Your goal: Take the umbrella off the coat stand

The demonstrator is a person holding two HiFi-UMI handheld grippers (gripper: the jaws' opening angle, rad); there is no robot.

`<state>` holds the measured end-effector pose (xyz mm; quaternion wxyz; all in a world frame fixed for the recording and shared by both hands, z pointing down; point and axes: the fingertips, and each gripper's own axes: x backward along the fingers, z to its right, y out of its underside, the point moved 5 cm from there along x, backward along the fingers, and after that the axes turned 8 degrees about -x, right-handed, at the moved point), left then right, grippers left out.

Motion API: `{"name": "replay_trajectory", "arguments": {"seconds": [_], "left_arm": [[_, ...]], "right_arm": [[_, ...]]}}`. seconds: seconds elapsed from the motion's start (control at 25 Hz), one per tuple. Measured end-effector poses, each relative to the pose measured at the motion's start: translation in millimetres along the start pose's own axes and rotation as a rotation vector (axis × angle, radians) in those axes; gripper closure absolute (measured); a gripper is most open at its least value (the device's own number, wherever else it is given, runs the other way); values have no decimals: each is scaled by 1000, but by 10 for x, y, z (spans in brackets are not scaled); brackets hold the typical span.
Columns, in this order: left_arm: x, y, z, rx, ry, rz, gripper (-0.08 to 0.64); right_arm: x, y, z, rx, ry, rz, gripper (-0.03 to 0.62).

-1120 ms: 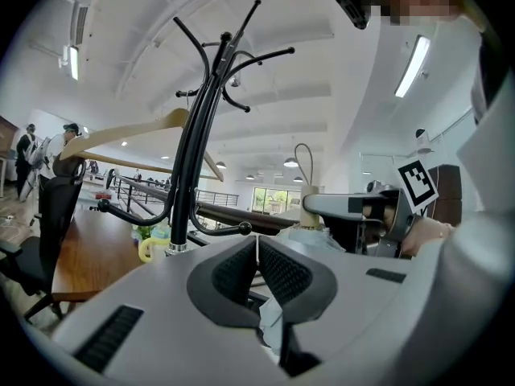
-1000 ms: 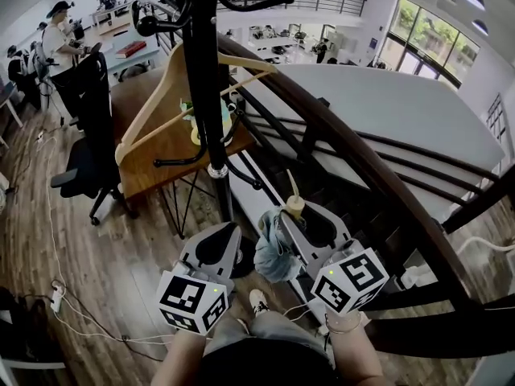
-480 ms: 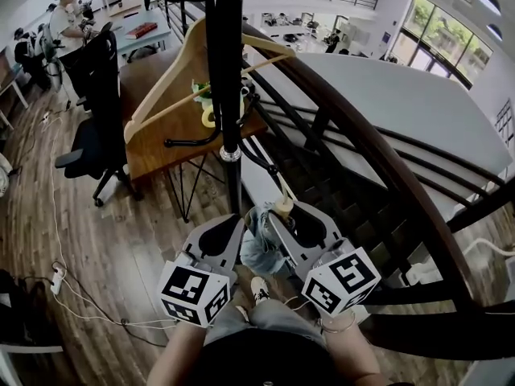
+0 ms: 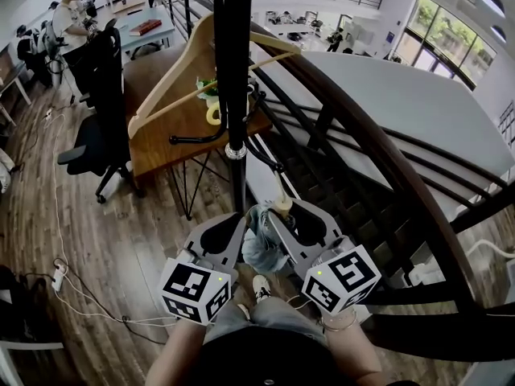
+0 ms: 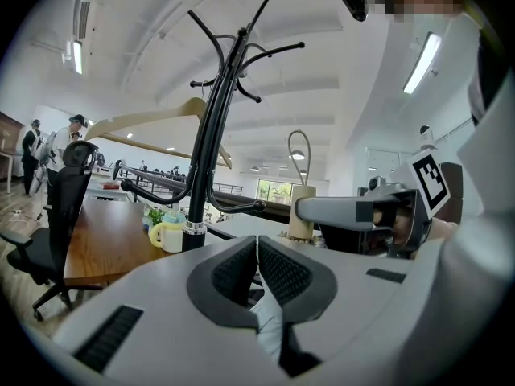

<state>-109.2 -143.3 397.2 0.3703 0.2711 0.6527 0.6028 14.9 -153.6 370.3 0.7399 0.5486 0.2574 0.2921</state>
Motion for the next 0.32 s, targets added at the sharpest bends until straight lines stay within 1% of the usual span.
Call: {"name": "replay_trajectory", "arguments": {"seconds": [0.32], "left_arm": [[-13,-10,21,-4,7,-10,540]], "right_arm": [[2,12,-9,-4,1,-13,457]]}}
